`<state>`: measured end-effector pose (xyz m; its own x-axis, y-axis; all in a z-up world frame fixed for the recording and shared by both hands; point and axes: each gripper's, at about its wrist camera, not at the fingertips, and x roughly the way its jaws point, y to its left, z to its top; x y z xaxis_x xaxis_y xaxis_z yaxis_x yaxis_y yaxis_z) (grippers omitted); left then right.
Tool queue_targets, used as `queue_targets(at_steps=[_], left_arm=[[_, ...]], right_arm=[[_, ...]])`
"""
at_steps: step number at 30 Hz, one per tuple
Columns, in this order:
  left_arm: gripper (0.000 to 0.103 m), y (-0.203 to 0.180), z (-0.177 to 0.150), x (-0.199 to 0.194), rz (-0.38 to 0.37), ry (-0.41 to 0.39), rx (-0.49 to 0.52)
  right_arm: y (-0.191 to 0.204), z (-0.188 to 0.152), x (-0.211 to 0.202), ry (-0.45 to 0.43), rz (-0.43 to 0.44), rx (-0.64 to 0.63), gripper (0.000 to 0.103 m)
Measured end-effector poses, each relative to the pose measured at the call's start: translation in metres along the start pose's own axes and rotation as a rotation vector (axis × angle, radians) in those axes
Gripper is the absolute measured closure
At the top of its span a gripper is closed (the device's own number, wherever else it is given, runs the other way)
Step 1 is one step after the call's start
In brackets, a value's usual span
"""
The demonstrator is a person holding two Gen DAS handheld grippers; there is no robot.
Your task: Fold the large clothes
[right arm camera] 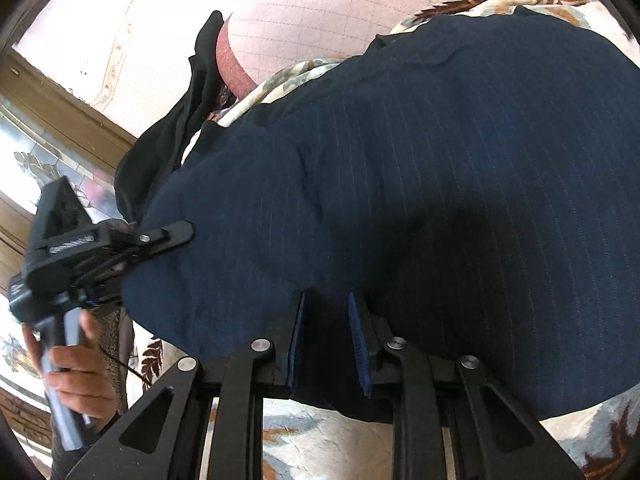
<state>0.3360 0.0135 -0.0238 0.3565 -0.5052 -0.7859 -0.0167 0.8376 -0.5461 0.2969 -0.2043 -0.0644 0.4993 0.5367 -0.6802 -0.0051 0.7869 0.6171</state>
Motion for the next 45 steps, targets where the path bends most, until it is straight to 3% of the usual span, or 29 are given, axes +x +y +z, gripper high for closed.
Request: queue_targets(at_steps=[11, 14, 17, 19, 22, 26, 28, 31, 35, 38, 42, 45], left_arm=[[0.091, -0.059, -0.01, -0.013, -0.036, -0.032, 0.071], [0.091, -0.066, -0.016, -0.011, 0.013, -0.047, 0.105], [0.091, -0.068, -0.024, -0.004, 0.164, -0.063, 0.157], [0.084, -0.062, -0.028, 0.001, 0.257, -0.053, 0.179], [0.073, -0.037, -0.029, 0.0, 0.316, -0.048, 0.157], [0.063, 0.01, -0.023, -0.01, 0.269, -0.017, 0.051], [0.062, 0.029, -0.018, -0.015, 0.228, -0.005, 0.0], [0.057, 0.038, -0.014, -0.023, 0.183, -0.008, -0.023], [0.05, 0.023, -0.014, -0.019, 0.241, -0.015, 0.03], [0.045, 0.013, -0.014, -0.012, 0.309, -0.015, 0.084], [0.041, 0.009, -0.012, 0.0, 0.305, 0.009, 0.103], [0.039, 0.011, -0.012, 0.009, 0.288, 0.026, 0.078]], right_arm=[[-0.009, -0.004, -0.019, -0.022, -0.002, -0.002, 0.077], [-0.013, -0.004, -0.025, -0.027, -0.002, 0.004, 0.076], [-0.016, -0.003, -0.029, -0.033, -0.011, 0.008, 0.075], [-0.019, -0.003, -0.032, -0.034, -0.011, 0.014, 0.073], [-0.019, -0.004, -0.031, -0.03, -0.031, 0.004, 0.072], [-0.01, -0.002, -0.041, -0.121, -0.026, -0.026, 0.069], [-0.006, -0.002, -0.038, -0.111, -0.018, -0.044, 0.066], [-0.009, -0.006, -0.016, -0.002, -0.061, -0.046, 0.065], [0.004, -0.006, -0.026, -0.057, -0.086, -0.088, 0.063], [0.025, -0.007, -0.03, -0.075, -0.215, -0.216, 0.064], [0.029, -0.009, -0.032, -0.074, -0.364, -0.312, 0.064], [0.012, -0.009, -0.023, -0.024, -0.415, -0.309, 0.065]])
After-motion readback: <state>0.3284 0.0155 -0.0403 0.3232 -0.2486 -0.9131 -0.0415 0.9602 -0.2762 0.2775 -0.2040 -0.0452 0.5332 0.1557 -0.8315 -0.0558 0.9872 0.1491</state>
